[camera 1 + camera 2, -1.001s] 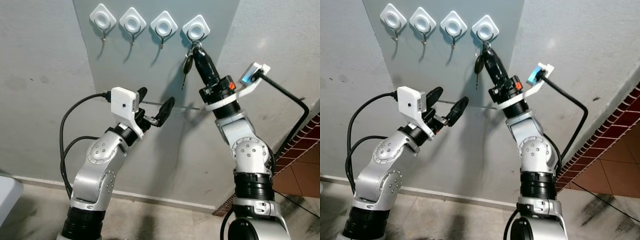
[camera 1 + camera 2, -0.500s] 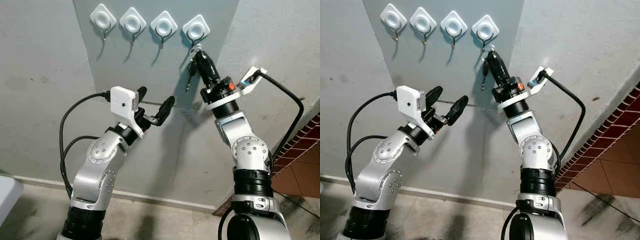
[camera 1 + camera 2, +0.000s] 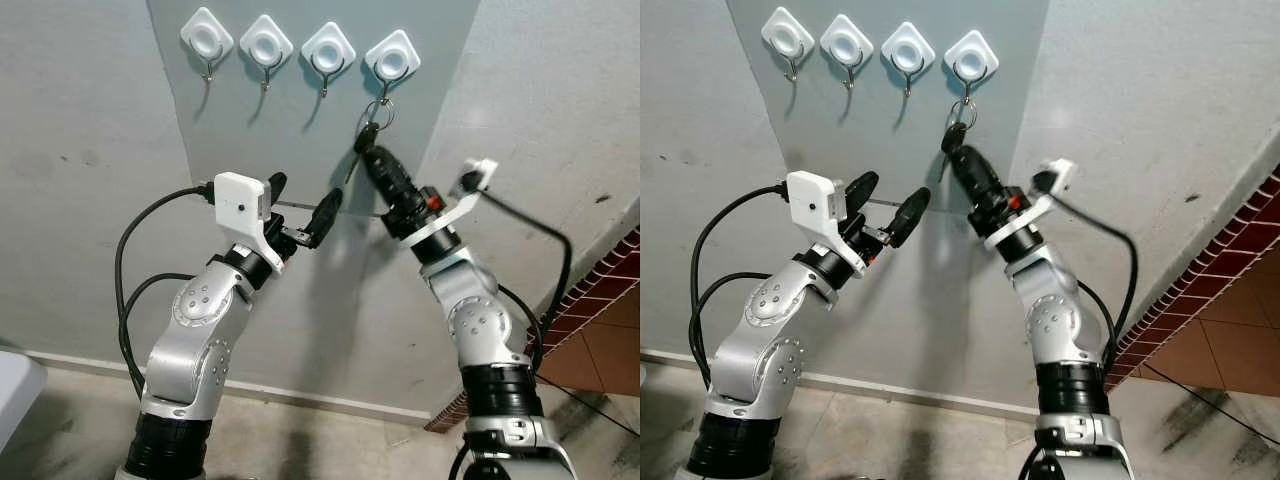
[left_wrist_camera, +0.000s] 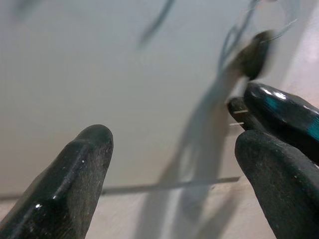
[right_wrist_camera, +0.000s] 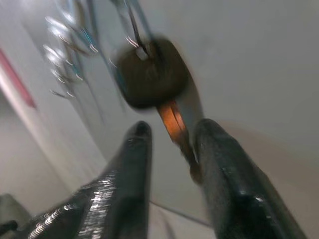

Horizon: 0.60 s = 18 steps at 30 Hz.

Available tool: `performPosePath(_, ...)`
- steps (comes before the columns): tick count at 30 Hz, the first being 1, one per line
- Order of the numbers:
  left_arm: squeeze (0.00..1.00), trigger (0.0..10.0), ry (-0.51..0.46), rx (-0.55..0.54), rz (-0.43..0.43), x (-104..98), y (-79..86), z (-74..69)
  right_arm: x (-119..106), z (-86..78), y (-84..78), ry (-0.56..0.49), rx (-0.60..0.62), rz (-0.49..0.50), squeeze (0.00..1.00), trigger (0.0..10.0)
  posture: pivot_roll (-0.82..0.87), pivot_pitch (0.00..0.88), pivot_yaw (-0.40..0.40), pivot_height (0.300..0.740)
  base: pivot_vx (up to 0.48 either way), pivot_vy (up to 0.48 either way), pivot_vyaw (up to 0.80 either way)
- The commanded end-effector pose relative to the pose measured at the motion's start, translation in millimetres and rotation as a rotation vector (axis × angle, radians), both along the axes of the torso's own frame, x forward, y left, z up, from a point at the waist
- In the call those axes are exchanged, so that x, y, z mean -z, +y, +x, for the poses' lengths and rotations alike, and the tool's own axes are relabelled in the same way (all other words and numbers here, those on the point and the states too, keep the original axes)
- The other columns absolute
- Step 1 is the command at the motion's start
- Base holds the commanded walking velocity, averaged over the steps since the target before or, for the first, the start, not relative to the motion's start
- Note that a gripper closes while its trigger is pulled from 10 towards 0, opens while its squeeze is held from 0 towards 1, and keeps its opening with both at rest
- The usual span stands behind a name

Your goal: Hang keys on a hook

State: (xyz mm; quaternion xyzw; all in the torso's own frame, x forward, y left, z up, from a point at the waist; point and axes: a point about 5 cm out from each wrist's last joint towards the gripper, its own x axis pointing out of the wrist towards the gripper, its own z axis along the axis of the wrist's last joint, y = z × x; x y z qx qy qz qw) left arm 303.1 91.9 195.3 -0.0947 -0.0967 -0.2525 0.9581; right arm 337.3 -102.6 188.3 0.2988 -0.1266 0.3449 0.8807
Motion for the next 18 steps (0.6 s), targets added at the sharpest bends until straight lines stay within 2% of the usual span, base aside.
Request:
performPosePath(1, 0.0, 10.0, 0.05, -0.045, 0.027, 16, 4.9, 1.4, 10, -1.4, -2.2, 0.029, 0.036, -0.033, 1.0, 10.0, 0.05, 0.062, -0.032, 0.74, 0.0, 0.0, 0.0)
performPosePath(6, 0.0, 10.0, 0.173, -0.144, 0.075, 59, 16.6, 3.4, 51, -9.8, -10.4, 0.122, 0.1, -0.132, 1.0, 10.0, 0.04, 0.052, -0.028, 0.74, 0.0, 0.0, 0.0)
performPosePath(8, 0.0, 10.0, 0.191, -0.156, 0.08, 65, 18.7, 3.3, 58, -10.9, -12.5, 0.142, 0.116, -0.143, 1.0, 10.0, 0.04, 0.045, -0.026, 0.74, 0.0, 0.0, 0.0)
performPosePath(10, 0.0, 10.0, 0.262, -0.194, 0.091, 87, 25.4, 3.0, 77, -15.0, -19.8, 0.197, 0.169, -0.182, 1.0, 10.0, 0.03, 0.036, -0.024, 0.74, 0.0, 0.0, 0.0)
performPosePath(12, 0.0, 10.0, 0.284, -0.207, 0.091, 94, 27.7, 2.9, 84, -16.1, -23.4, 0.221, 0.198, -0.194, 1.0, 10.0, 0.03, 0.033, -0.023, 0.74, 0.0, 0.0, 0.0)
performPosePath(13, 0.0, 10.0, 0.334, -0.231, 0.1, 111, 32.1, 1.8, 99, -20.2, -31.4, 0.264, 0.259, -0.254, 1.0, 10.0, 0.03, 0.029, -0.022, 0.74, 0.0, 0.0, 0.0)
performPosePath(15, 0.0, 10.0, 0.358, -0.241, 0.112, 121, 34.2, 0.9, 108, -23.2, -34.9, 0.292, 0.284, -0.287, 1.0, 10.0, 0.03, 0.024, -0.021, 0.74, 0.0, 0.0, 0.0)
performPosePath(16, 0.0, 10.0, 0.405, -0.26, 0.134, 137, 37.9, -1.8, 123, -27.9, -41.1, 0.341, 0.318, -0.338, 1.0, 10.0, 0.02, 0.02, -0.017, 0.74, 0.0, 0.0, 0.0)
performPosePath(18, 0.0, 10.0, 0.42, -0.267, 0.147, 144, 39.3, -3.2, 130, -30.1, -44.0, 0.366, 0.334, -0.36, 1.0, 10.0, 0.02, 0.02, -0.017, 0.74, 0.0, 0.0, 0.0)
